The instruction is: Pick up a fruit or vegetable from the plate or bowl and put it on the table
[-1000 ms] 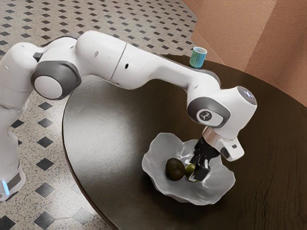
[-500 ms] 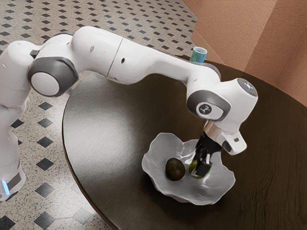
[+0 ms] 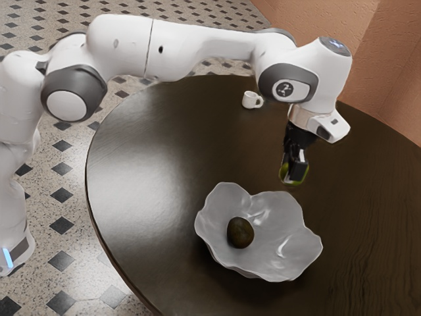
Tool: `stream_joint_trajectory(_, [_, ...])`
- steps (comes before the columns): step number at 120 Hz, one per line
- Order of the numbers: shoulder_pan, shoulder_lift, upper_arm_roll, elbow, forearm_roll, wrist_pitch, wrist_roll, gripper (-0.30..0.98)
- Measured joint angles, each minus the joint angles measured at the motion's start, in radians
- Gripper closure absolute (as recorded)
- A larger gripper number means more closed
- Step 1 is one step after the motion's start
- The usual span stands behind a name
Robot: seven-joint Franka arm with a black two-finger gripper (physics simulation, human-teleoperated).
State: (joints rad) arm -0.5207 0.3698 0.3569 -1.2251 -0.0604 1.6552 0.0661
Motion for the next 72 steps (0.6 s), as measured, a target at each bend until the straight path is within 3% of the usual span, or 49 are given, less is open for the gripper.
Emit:
stream_joint_trajectory(31, [0.17, 0.013, 0.016, 0.049, -0.002, -0.005, 0.029, 0.48])
stream_joint_trajectory(67, [0.215, 0.041, 0.009, 0.05, -0.002, -0.004, 0.05, 0.47])
stream_joint_trajectory(72, [0.215, 0.042, 0.009, 0.05, -0.003, -0.005, 0.052, 0.37])
